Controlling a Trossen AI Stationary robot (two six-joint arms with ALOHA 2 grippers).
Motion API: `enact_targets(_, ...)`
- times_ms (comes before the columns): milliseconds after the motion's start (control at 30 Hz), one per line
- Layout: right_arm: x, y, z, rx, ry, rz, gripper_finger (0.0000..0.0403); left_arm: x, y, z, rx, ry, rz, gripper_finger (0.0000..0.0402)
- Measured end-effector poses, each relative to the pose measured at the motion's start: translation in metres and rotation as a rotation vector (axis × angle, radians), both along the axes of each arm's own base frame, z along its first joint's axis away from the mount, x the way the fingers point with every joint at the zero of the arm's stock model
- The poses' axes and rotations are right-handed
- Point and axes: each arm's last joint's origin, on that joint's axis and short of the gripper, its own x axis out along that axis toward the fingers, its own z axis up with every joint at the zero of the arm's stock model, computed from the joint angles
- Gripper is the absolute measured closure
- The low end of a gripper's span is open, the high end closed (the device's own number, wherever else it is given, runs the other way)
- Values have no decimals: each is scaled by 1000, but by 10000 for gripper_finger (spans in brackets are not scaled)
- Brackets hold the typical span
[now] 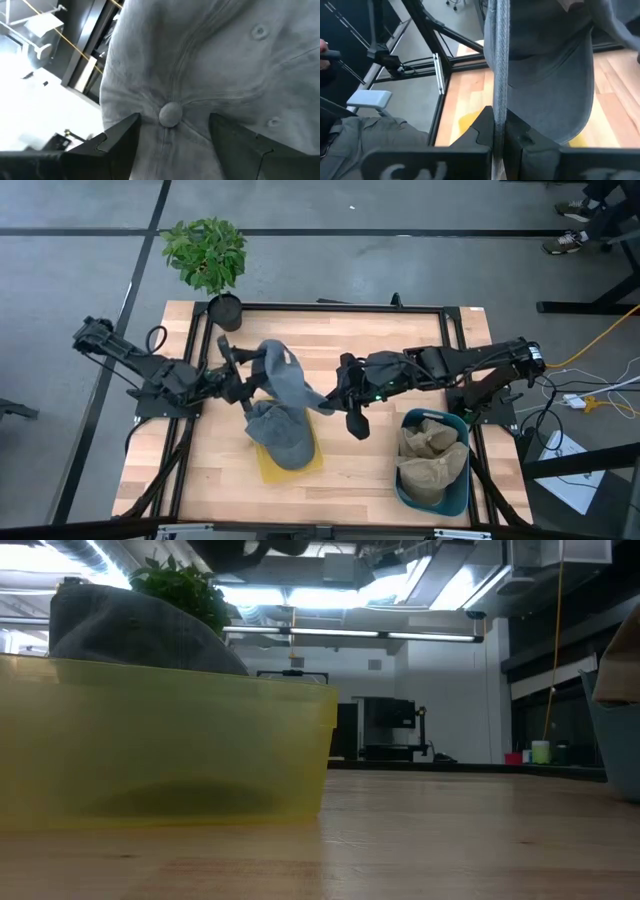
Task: Pick & Place hat
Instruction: Put the blue cap into the yellow bin
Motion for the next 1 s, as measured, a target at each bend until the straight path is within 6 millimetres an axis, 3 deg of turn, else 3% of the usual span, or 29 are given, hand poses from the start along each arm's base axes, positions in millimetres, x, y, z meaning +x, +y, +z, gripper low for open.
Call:
enact_targets(200,0,2,0,-5,-6,9,387,5,8,6,-100,-92,-66,203)
enact_targets(567,-1,1,-2,-27,10,-12,387,7,8,5,-165,-112,-135,376)
enact_targets(733,-1,1,-3,-52,26,-10,387,4,2,4,-243,-127,-166,376)
enact_targets(1000,-7,-5,-15,-154,151,25,387,-15,-10,-4,-535,-69,-321,375)
